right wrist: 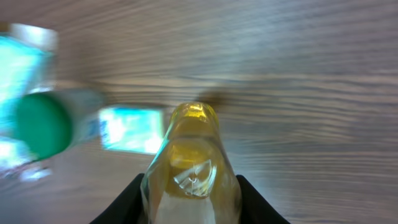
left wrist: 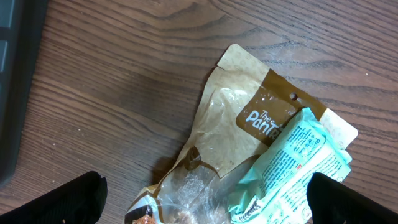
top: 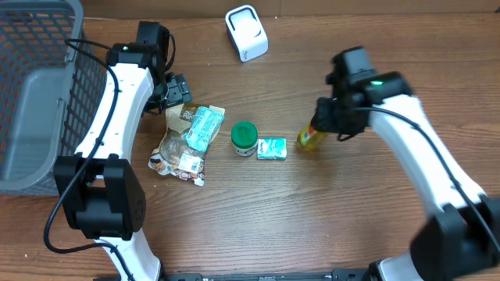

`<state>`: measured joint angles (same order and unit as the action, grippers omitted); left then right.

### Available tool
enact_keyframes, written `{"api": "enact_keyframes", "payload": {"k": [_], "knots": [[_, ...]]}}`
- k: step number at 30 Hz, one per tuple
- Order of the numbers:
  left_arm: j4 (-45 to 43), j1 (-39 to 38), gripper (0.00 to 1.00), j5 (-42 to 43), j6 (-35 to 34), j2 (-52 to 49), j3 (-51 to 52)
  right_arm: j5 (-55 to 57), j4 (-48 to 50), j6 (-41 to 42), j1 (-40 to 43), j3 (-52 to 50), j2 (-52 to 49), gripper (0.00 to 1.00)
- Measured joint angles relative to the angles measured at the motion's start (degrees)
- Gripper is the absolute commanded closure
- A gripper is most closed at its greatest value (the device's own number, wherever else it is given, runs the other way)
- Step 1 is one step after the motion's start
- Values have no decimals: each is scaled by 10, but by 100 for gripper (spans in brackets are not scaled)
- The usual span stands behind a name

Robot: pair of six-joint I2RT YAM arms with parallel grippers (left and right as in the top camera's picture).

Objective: Scan the item barcode
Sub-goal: 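Lift the Vim bottle and tilt it sideways with the right gripper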

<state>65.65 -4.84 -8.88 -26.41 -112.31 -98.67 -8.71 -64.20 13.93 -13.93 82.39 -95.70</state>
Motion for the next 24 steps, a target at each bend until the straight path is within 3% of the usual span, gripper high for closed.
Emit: {"api": "enact_keyframes", "payload": {"k": [3, 5, 11, 16, 24], "knots": [[0, 0, 0, 0, 0, 0, 0, -101, -16, -27, 47, 2, 55, 81], [0, 0, 0, 0, 0, 0, 0, -176, -34, -48, 81, 7, 88, 75], [0, 0, 0, 0, 0, 0, 0, -386, -129, -145, 132, 17, 130, 74], [0, 0, 0, 0, 0, 0, 0, -459, -179, -206, 121, 17, 128, 75], [0, 0, 0, 0, 0, 0, 0, -489, -197, -236, 77, 17, 128, 78]]}}
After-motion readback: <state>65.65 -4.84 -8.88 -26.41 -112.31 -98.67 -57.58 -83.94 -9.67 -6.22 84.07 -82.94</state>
